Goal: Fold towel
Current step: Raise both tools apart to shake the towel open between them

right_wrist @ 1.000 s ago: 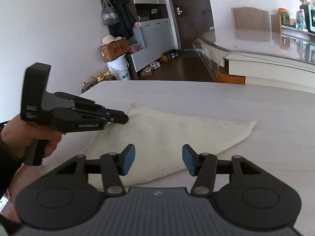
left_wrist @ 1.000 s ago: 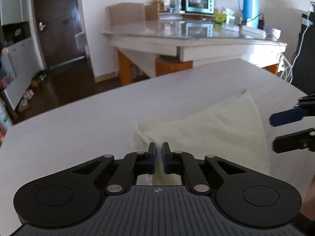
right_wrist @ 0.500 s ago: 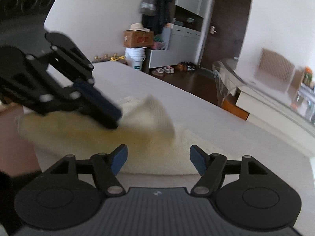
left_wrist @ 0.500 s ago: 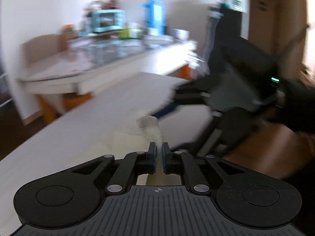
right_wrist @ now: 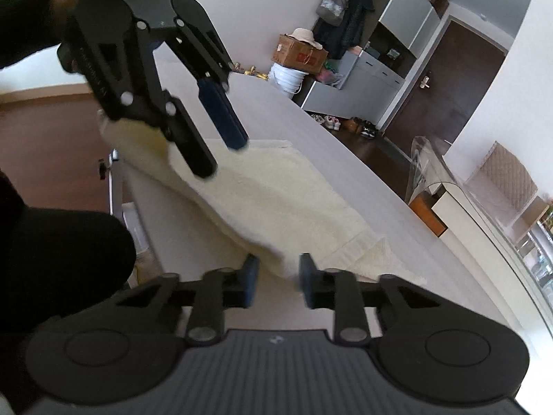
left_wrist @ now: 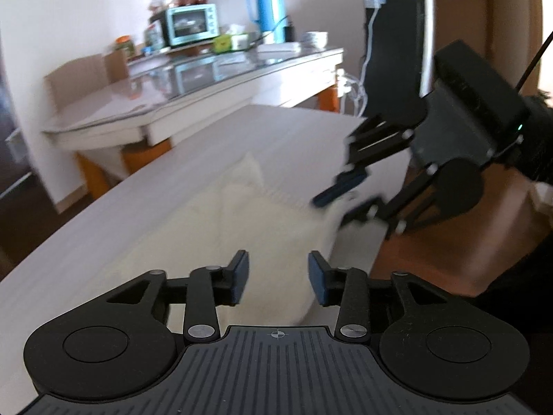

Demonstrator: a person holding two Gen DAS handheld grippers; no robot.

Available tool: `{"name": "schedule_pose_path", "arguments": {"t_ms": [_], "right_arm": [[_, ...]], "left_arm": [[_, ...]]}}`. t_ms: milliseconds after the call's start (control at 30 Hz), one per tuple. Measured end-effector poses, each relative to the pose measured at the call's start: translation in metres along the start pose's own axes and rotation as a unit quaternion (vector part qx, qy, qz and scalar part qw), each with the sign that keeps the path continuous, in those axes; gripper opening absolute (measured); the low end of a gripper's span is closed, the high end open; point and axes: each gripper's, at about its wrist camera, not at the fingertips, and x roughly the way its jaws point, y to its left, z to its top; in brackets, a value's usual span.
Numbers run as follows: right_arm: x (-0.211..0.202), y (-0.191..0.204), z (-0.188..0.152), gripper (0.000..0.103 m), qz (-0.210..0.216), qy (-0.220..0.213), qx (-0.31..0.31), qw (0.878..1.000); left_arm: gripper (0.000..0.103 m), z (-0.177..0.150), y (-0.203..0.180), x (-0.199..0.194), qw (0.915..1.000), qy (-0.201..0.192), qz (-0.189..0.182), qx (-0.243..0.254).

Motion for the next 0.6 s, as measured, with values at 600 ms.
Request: {"name": "schedule_pose_path", "arguments": {"t_ms": [600], "right_arm": [[-0.07,0.004,-0.007,0.007,-0.04,0.028,0.078,0.996]], "left_arm": [[0.053,-0.07,-0.066,-0.045,0.993,0.011,0.069,0.095]]}}
